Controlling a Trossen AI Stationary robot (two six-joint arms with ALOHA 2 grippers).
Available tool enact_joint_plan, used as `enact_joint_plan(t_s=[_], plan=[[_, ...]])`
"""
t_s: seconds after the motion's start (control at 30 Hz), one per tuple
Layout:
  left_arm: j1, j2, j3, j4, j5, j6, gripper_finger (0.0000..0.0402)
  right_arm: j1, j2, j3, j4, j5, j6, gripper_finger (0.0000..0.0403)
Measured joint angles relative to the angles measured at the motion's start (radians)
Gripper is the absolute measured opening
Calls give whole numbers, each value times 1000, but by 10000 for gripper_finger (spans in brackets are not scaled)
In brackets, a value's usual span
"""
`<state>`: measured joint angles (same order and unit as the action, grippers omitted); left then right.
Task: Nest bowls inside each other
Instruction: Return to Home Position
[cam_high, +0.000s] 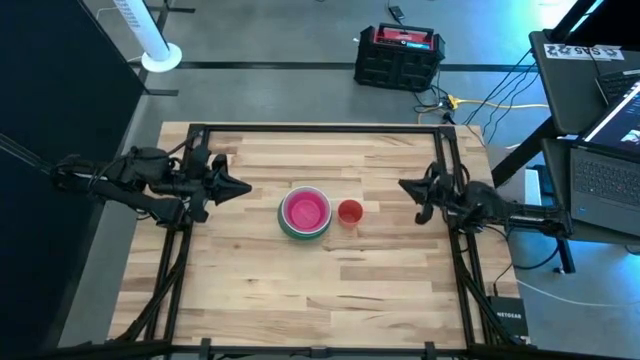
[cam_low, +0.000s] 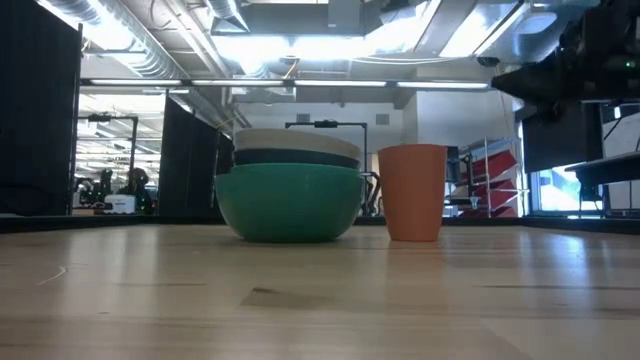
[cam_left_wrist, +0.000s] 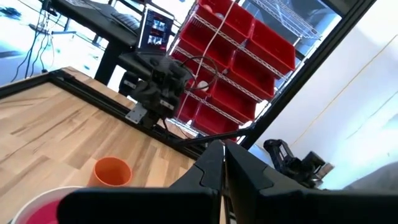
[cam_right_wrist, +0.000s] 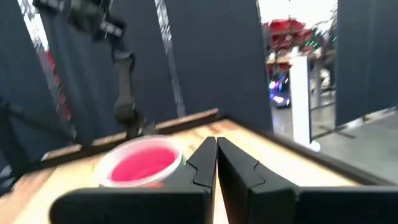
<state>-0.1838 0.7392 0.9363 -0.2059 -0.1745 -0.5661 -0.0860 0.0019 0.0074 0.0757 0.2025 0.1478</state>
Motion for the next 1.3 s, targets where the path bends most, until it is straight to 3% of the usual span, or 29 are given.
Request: enact_joint_plan(t_s=[0.27,0.53,0.97,1.13,1.3], plan=[[0,0,0,8,0,37,0,0,2,0,-50,-111,-41,0],[1,-5,-8,17,-4,275,0,0,5,0,-51,-114,-43,0],[33,-157,-382,468,-154,516,0,0,5,0,-51,-113,-43,0],[33,-210,-496,478,-149,455,0,0,5,0,-50,-112,-42,0],[33,-285,-599,477,-64,388,0,0,5,0,-50,-109,-42,0]])
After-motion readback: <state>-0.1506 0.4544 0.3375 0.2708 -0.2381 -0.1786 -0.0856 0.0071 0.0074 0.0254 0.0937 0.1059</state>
